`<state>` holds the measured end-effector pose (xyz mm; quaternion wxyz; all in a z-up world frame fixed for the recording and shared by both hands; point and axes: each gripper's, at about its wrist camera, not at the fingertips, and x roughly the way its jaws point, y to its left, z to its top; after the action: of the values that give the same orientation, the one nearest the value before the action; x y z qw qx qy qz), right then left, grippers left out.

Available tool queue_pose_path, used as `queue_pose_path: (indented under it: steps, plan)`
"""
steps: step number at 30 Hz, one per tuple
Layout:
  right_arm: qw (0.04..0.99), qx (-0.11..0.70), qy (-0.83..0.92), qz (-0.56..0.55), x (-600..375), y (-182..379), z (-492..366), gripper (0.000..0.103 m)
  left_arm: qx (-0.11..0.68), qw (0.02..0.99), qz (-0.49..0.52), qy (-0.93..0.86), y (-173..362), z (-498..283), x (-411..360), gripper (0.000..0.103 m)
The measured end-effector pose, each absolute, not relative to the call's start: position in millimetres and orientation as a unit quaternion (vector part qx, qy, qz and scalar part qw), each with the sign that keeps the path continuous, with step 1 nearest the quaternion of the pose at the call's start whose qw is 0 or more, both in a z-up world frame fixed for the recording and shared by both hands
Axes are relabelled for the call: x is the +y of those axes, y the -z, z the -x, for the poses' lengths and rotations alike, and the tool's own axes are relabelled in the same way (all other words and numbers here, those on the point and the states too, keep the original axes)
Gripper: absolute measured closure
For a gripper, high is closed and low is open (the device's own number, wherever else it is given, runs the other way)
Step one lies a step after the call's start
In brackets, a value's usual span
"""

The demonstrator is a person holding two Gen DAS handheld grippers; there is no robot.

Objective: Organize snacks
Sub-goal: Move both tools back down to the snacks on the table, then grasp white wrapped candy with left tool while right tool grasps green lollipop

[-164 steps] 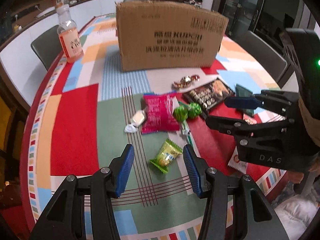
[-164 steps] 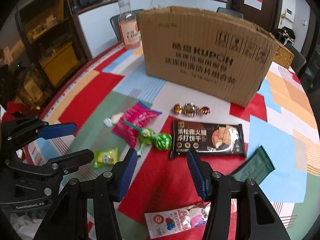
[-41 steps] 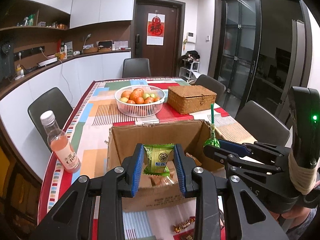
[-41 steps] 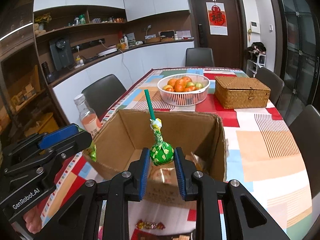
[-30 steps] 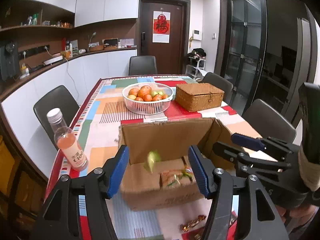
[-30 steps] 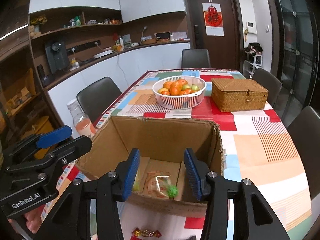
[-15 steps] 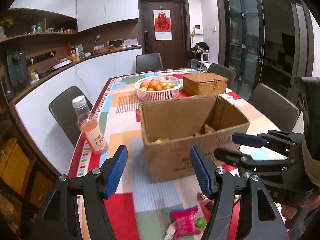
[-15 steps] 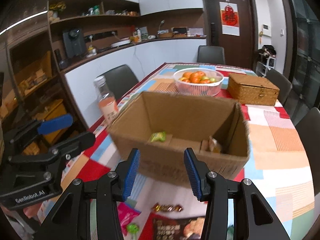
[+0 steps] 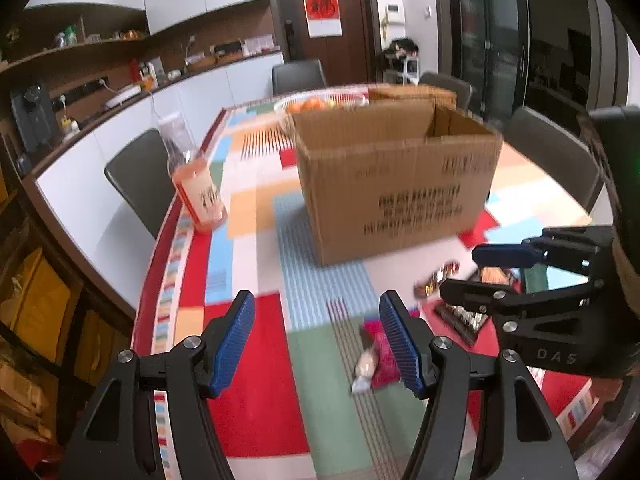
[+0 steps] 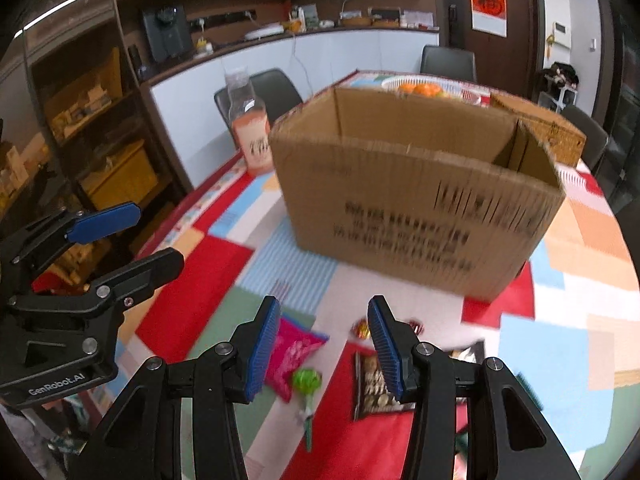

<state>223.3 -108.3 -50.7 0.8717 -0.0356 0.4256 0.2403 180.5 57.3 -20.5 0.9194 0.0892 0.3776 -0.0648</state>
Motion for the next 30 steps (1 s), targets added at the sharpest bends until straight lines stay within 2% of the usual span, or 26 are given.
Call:
queue_pose_path:
  steps: [15,27,30]
  plan:
    - [0.841,0.486,-0.229,0.066,-102,97,-210,0.056,0.462,0.877,-0.098,0.085,88,-182,57,0.039]
    - [0.826,0.511,-0.228,0.073,-97,118,-214,0.057,0.483,0.863,-0.095,0.112,109,-196,56,0.04]
    - [0.823,0.513,-0.23,0.073,-95,121,-215,0.061,0.484,0.862,-0.096,0.118,112,-199,55,0.04]
